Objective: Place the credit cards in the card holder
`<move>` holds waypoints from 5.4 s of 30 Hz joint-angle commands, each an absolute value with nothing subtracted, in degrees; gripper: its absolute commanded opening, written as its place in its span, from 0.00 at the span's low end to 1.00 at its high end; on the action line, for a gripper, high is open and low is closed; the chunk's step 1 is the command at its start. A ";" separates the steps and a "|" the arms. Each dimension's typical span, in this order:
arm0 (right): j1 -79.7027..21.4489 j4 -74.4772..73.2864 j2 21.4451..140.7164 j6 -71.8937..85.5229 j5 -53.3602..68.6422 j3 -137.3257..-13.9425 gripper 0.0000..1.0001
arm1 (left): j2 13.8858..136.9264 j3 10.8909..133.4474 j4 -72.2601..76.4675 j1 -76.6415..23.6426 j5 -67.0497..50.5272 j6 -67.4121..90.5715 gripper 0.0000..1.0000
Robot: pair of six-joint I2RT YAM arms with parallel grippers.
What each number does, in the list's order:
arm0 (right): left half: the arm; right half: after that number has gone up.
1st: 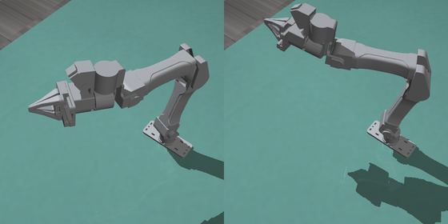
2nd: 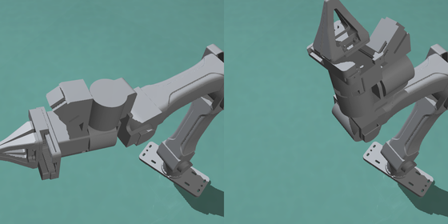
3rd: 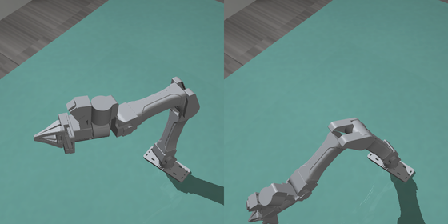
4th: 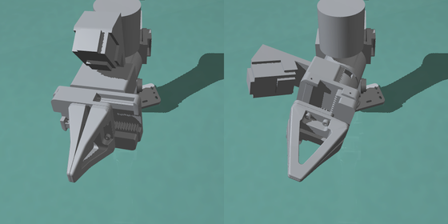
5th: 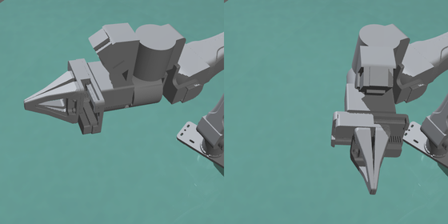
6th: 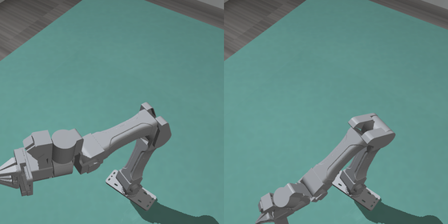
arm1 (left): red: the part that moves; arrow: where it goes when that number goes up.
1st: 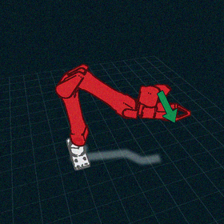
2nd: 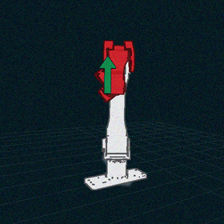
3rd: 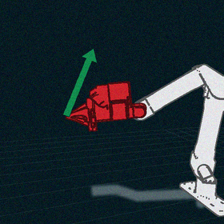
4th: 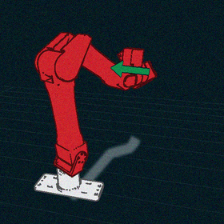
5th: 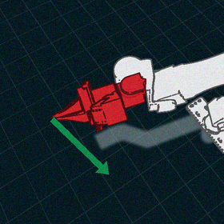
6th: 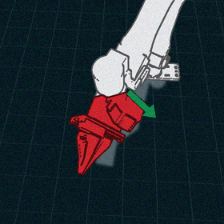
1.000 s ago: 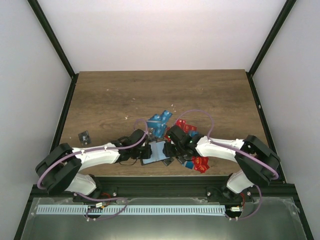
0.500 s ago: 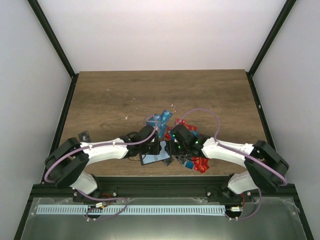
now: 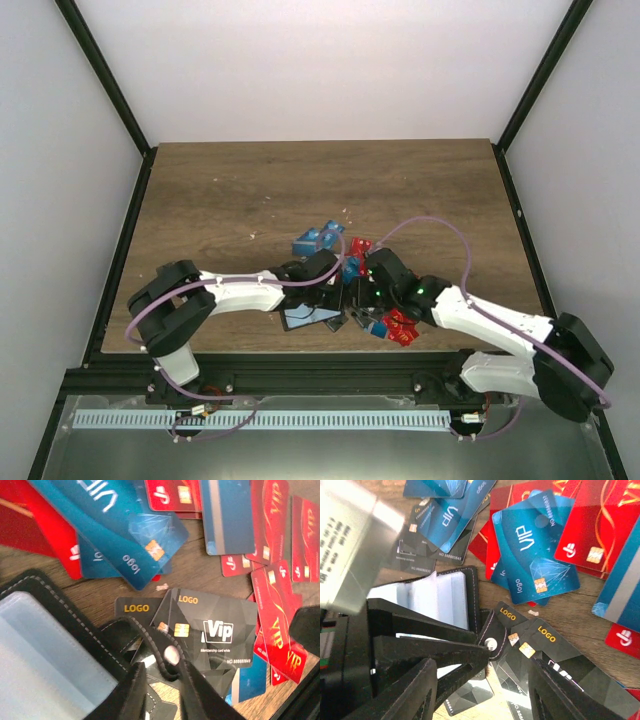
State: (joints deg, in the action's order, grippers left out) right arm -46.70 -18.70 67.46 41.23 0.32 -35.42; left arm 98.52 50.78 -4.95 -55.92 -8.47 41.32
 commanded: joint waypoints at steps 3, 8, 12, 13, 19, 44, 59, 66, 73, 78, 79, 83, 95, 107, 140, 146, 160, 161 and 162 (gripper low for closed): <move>-45.96 -24.03 61.69 42.18 -3.67 -35.28 0.53 | 97.58 52.31 -4.02 -56.60 -9.22 38.68 0.31; -45.88 -27.00 58.04 43.26 -4.97 -34.91 0.54 | 92.84 51.13 -5.57 -57.54 -8.17 37.93 0.41; -45.79 -29.06 55.67 43.80 -5.98 -34.32 0.57 | 88.70 49.34 -6.62 -58.65 -7.46 36.20 0.50; -45.75 -29.81 55.33 43.96 -6.33 -34.27 0.58 | 87.70 48.75 -6.67 -58.72 -7.09 35.64 0.52; -44.66 -33.32 54.86 47.77 -7.43 -33.31 0.73 | 85.21 46.23 -6.04 -58.80 -6.37 32.13 0.57; -38.23 -37.08 73.16 54.80 -6.21 -32.62 0.95 | 85.58 43.48 -0.91 -58.86 -11.12 29.29 0.57; -41.41 -37.46 79.10 54.21 6.20 -28.49 0.49 | 78.92 34.85 3.97 -58.76 -10.68 30.34 0.57; -53.95 -38.92 83.33 61.35 10.40 -31.27 0.49 | 77.87 32.33 5.53 -58.78 -10.93 30.27 0.57; -62.18 -39.81 87.90 67.12 11.69 -33.48 0.53 | 77.83 31.44 6.96 -58.75 -12.65 30.13 0.57; -62.16 -43.75 85.24 68.32 6.17 -36.40 0.59 | 78.76 31.53 8.13 -58.73 -14.17 29.78 0.57; -62.22 -44.50 83.84 68.55 5.35 -36.95 0.61 | 79.09 31.55 8.32 -58.76 -14.54 29.72 0.57; -62.23 -45.14 77.43 69.55 5.91 -36.44 0.68 | 79.83 31.51 9.17 -58.77 -16.55 30.09 0.55; -60.58 -30.42 68.11 68.01 16.03 -25.33 0.74 | 80.53 30.24 10.83 -58.72 -19.23 31.53 0.53; -57.51 -16.61 64.03 65.89 21.31 -17.41 0.61 | 80.53 30.39 9.90 -58.71 -18.30 31.98 0.53; -53.54 -38.97 47.84 70.36 13.77 -22.52 0.01 | 82.27 33.14 8.03 -58.77 -17.89 31.97 0.52; -53.16 -45.50 47.72 70.65 5.08 -29.20 0.01 | 79.98 32.33 7.10 -58.75 -16.00 31.92 0.52; -49.64 -22.83 51.66 51.53 12.71 -35.98 0.01 | 61.78 29.23 -2.89 -53.01 -10.73 30.11 0.53; -49.48 -20.90 51.68 50.35 13.87 -35.91 0.01 | 60.06 28.86 -3.22 -52.22 -10.99 30.00 0.56; -49.15 -18.87 51.57 49.18 15.30 -35.62 0.01 | 58.24 28.44 -3.48 -51.47 -11.29 29.93 0.57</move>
